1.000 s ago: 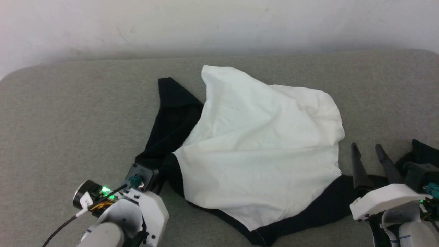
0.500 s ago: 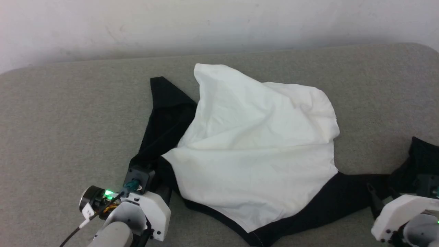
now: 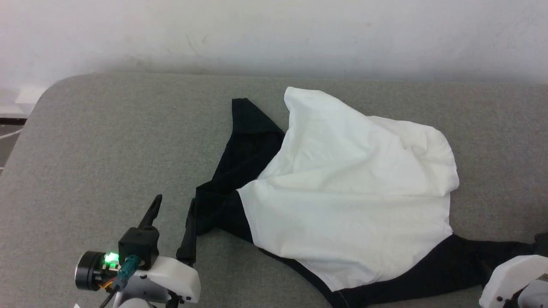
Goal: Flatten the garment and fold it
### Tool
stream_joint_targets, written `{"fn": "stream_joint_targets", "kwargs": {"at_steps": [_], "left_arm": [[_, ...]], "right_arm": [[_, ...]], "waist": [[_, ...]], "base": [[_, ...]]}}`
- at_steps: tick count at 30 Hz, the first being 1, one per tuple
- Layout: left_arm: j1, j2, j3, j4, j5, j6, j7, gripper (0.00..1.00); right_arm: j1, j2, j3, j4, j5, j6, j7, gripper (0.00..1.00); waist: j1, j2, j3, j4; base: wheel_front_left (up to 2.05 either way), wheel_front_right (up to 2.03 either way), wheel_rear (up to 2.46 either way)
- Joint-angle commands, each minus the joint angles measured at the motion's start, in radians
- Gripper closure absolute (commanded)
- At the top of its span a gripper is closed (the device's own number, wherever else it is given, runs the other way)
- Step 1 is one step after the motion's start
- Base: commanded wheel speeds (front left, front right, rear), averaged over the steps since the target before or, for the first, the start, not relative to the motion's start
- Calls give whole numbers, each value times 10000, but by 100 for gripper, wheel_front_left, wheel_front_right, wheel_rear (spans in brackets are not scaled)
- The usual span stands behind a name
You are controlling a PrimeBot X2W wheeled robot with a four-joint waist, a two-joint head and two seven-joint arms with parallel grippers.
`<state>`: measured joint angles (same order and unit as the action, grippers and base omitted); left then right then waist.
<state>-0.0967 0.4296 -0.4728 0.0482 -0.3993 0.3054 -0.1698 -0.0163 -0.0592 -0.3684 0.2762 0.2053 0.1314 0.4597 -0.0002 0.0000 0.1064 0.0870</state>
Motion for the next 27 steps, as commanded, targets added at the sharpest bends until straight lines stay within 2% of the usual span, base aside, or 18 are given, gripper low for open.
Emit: {"fn": "stream_joint_targets", "kwargs": {"at_steps": [1,7,10,15,20,24,25,26,27], "left_arm": [[157,-25,44,-31,-65,58,-109,0],[197,16,57,38,-115,58,-150,0],[160,57,1,80,-111,-8,-137,0],[34,-49,-148,201,-111,-101,-161,0],[-142,-244,-367,422,-125,-250,-184,0],[-271,-349,-518,656,-170,-401,-156,0],[-302,-369,-549,714,-192,-448,-151,0],[-339,-384,-572,776,-214,-495,-147,0],[-379,-377,-586,840,-231,-539,-136,0]], "right_arm": [[-114,89,74,372,-206,-7,-84,100],[-492,77,-440,-28,-1261,-7,-445,100],[-775,-354,-866,-646,-1702,-7,-342,100],[-1020,-1378,-1257,-1448,-2029,-7,416,100],[-1039,-2258,-1570,-1116,-2518,-7,1060,100],[-1137,-2280,-1575,-258,-3089,-7,1192,100],[-1176,-2177,-1438,-134,-3137,-7,1123,18],[-1261,-2011,-1354,-96,-3109,-7,952,0],[-1362,-1834,-1260,-122,-3063,-7,735,0]], "waist": [[2,0,91,124],[2,0,158,94],[2,0,155,44],[2,0,183,10],[2,0,282,112],[2,0,340,156],[2,0,346,151],[2,0,350,132],[2,0,359,78]], "base": [[0,0,0],[0,0,0],[0,0,0],[0,0,0],[0,0,0],[0,0,0],[0,0,0],[0,0,0],[0,0,0]]}}
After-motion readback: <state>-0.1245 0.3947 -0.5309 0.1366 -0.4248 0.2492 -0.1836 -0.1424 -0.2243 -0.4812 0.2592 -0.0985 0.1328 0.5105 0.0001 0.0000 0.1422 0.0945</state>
